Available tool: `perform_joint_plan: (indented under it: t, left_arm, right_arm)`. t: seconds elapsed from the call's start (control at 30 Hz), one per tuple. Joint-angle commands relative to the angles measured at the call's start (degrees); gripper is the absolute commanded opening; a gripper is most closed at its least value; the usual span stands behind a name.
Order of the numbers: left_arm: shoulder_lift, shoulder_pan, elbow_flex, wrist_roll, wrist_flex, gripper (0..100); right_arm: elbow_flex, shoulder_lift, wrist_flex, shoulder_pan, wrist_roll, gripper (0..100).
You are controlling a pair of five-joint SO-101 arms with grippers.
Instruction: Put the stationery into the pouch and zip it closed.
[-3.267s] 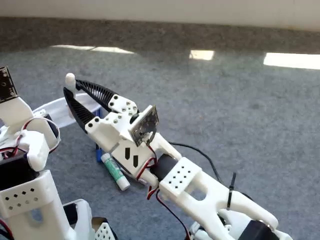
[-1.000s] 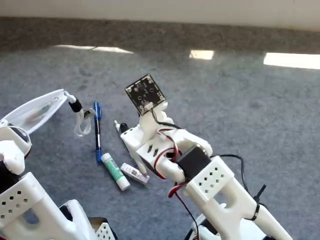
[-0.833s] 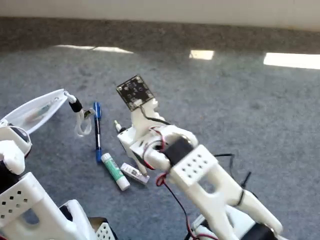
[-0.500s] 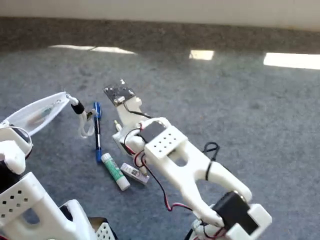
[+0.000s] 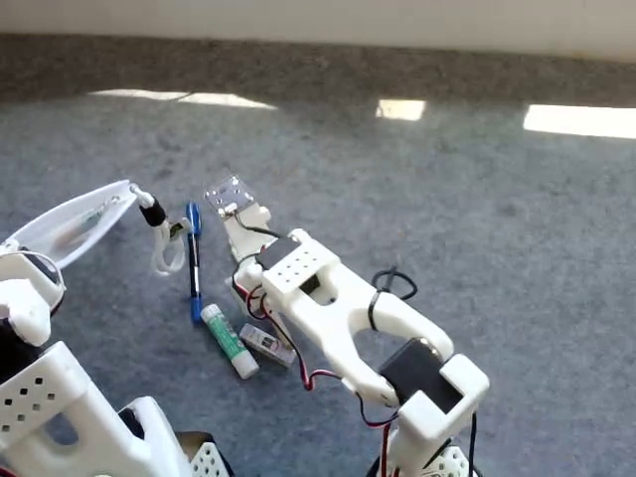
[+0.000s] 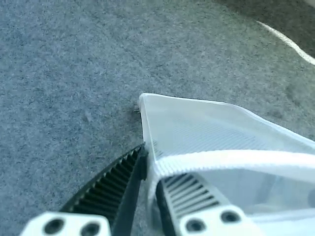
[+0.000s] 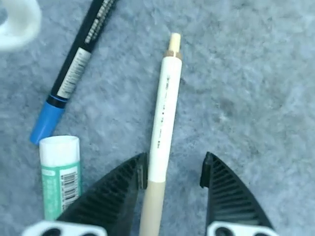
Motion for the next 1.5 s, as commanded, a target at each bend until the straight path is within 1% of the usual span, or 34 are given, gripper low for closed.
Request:
perform_joint_plan:
  t: [0.0, 0.23, 0.4, 0.6, 0.67, 0.83, 1.03, 1.2, 1.47]
  left_arm:
    - [-0.31, -0.75, -0.92, 0.79, -1.49, 1]
    - [-0.22, -1.27, -0.92, 0.79, -1.49, 1]
    - [-0.04, -1.27, -0.92, 0.79, -1.58, 1]
    - [-0.04, -1.1, -0.84, 0.79, -1.67, 1]
    - [-0.04, -1.1, -0.84, 0.79, -1.76, 1]
    - [-0.04, -1.1, -0.84, 0.79, -1.76, 1]
    - [-0.04, -1.19, -0.84, 0.79, -1.76, 1]
    - [-0.04, -1.1, -0.84, 0.79, -1.76, 1]
    - [-0.04, -1.19, -0.84, 0.79, -1.76, 1]
  right_arm:
    - [-2.59, -0.22, -1.36, 0.48, -0.62, 17.3]
    - [-4.0, -0.04, -1.54, 0.48, -0.62, 17.3]
    - [-3.74, 0.04, -5.85, 0.48, -0.62, 17.3]
    - [-4.0, 0.04, -6.64, 0.48, -0.44, 17.3]
    - [-3.91, 0.4, -8.4, 0.48, -0.44, 17.3]
    - [-8.31, 7.6, -9.1, 0.48, -0.44, 17.3]
    - [-17.89, 13.58, 0.4, 0.66, -0.53, 16.2]
    - [-23.69, 17.71, 4.79, 0.66, -0.35, 0.9]
    - [-26.42, 18.77, 12.62, 0.84, -0.26, 0.5]
